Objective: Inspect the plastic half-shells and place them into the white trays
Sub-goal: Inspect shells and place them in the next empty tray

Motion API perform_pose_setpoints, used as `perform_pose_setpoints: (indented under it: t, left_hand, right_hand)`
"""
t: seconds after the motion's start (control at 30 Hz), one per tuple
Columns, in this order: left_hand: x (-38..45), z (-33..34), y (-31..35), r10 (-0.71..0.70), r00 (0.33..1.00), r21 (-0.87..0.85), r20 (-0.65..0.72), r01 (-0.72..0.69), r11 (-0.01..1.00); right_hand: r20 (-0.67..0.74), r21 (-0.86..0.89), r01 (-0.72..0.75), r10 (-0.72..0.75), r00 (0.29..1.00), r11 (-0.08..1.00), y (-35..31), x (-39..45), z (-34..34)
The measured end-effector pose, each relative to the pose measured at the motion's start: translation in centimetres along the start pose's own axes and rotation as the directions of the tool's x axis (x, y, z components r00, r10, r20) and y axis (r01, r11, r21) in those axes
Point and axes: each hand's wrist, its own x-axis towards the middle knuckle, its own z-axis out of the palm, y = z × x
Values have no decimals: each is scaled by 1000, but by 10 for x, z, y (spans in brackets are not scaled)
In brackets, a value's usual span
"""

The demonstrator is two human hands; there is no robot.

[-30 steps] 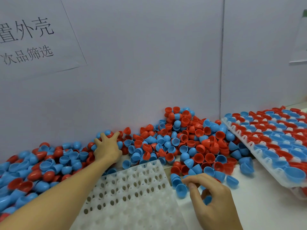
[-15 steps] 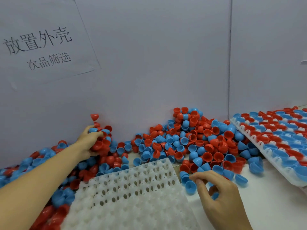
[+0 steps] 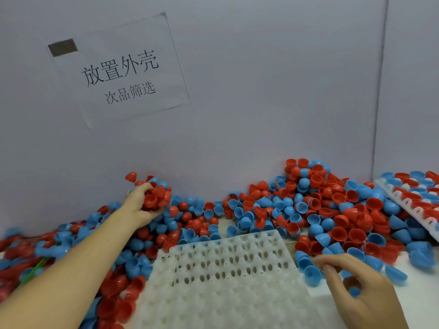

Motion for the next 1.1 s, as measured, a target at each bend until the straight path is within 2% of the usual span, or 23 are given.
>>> perform_pose_setpoints:
  t: [0.23,0.37,0.47,0.5,0.57,0.67,0.77,0.83,0.9,1.0,1.1]
  left_hand:
    - [-57,-35,0,79,995,-107,61,-72,992]
    - [-107,-66,-18,93,995,-191,45,-83,978]
    - [-142,-86,-39,68,996,-298,61,-46,953]
    - [-151,-91,-46,63,996,-318,59,-41,947]
    - [-164,-100,-57,50,997,-363,54,-27,932]
    - [-173,-106,-62,31,996,-411,89,8,912]
    - [-175,-112,-64,56,991,-433,120,2,902]
    - [-177,-115,-68,60,988,-437,145,9,900]
    - [-179,-117,-73,69,982,-424,175,12,905]
    - [-179,-118,-78,70,973,-418,221,30,908]
    - [-182,-115,-79,92,956,-409,278,31,912]
  right_hand:
    - [-18,-58,-2,1,1000,998,-8,-1,2]
    - [28,-194,22,-17,999,981,-11,-1,2]
    - [100,-196,-18,38,994,980,-20,2,7]
    - [111,-217,4,21,994,976,-25,1,9]
    - [133,-243,145,-115,984,959,-51,-3,14]
    - [266,-137,351,-307,914,926,-115,-14,37]
    - [572,-15,294,-233,786,956,-166,-30,78]
    - [676,-39,268,-172,716,963,-180,-44,106]
    - [723,-63,268,-141,677,961,-186,-58,130]
    - [675,-29,245,-162,720,969,-183,-71,152]
    - [540,3,210,-179,822,978,-174,-74,156]
